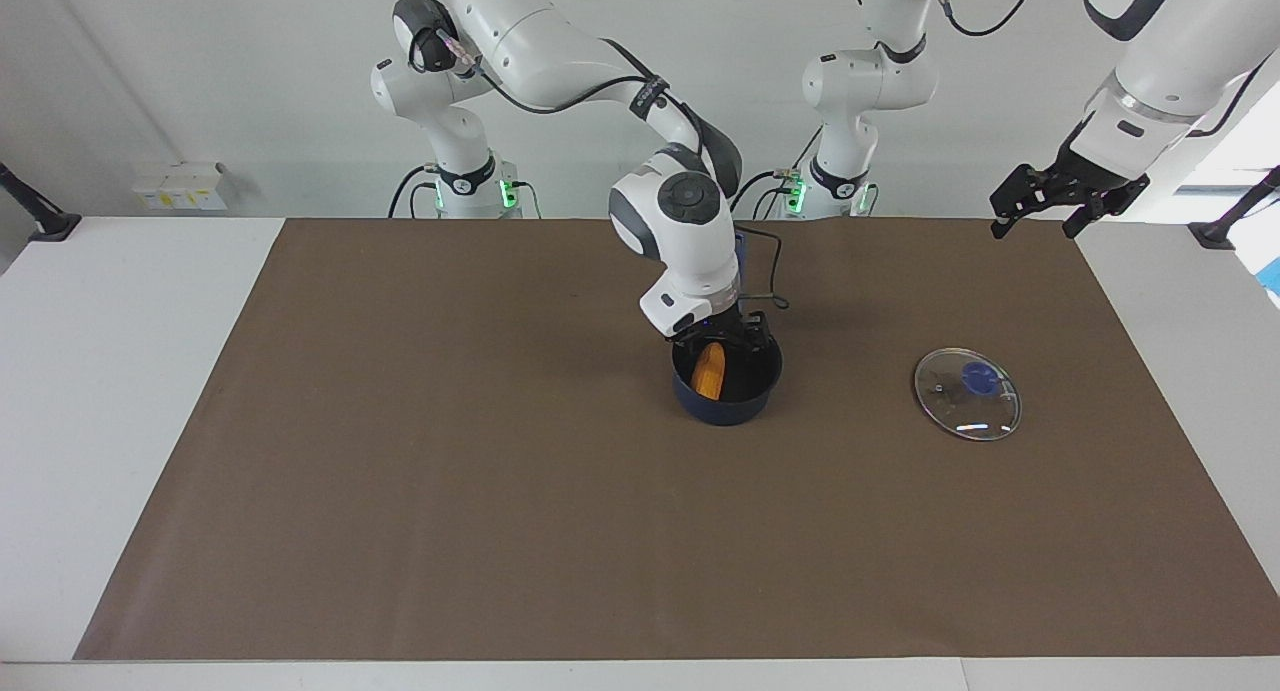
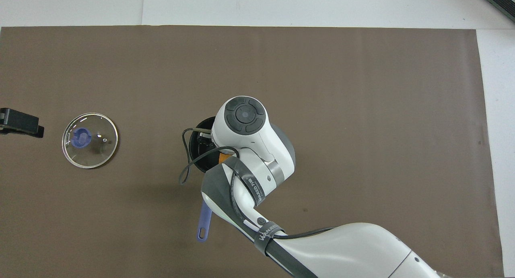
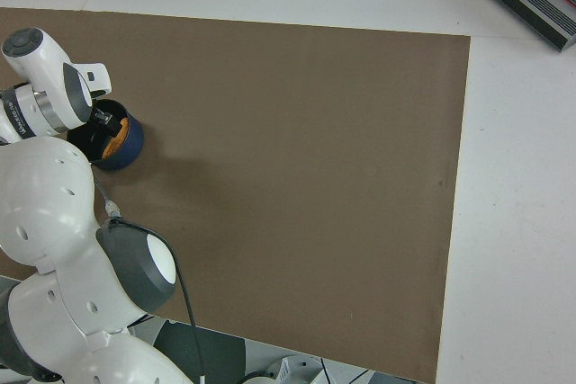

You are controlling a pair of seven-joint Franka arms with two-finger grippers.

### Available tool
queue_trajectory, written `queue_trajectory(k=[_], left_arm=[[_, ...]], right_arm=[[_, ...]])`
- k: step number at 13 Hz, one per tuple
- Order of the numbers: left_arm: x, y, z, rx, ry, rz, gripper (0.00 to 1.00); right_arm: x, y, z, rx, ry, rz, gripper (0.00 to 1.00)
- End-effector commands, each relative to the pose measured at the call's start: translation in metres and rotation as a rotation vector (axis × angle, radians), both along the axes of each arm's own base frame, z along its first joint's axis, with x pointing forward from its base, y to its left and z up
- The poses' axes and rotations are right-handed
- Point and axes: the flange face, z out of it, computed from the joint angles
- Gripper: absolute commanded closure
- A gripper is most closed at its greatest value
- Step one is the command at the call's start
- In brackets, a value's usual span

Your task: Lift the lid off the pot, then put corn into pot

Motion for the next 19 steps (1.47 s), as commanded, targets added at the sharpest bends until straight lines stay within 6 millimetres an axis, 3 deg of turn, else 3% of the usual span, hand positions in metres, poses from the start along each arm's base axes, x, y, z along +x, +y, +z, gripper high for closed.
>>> queue_trajectory(k=[1, 4, 8, 11, 13, 19], left_arm=[[-0.005, 0.001, 0.004, 0.001, 0.005, 0.011, 0.00], [-0.005, 0.001, 0.004, 0.001, 0.005, 0.009, 0.00], [-0.005, 0.001, 0.004, 0.001, 0.005, 0.011, 0.00], [-0.005, 0.001, 0.004, 0.001, 0.005, 0.011, 0.00], [-0.005, 0.001, 0.004, 0.001, 0.005, 0.011, 0.00], [-0.005, 0.001, 0.004, 0.001, 0.005, 0.011, 0.00]], right_arm=[[0.017, -0.042, 0.054, 0.008, -0.087, -0.044, 0.00], [0.045, -0.122, 0.109, -0.011, -0.142, -0.005, 0.00], [0.069, -0.224, 0.142, -0.063, -0.166, 0.091, 0.00], [0.070, -0.284, 0.171, -0.094, -0.175, 0.112, 0.00], [0.059, -0.306, 0.197, -0.139, -0.182, 0.107, 0.00], [0.013, -0.326, 0.273, -0.172, -0.121, 0.098, 0.00]])
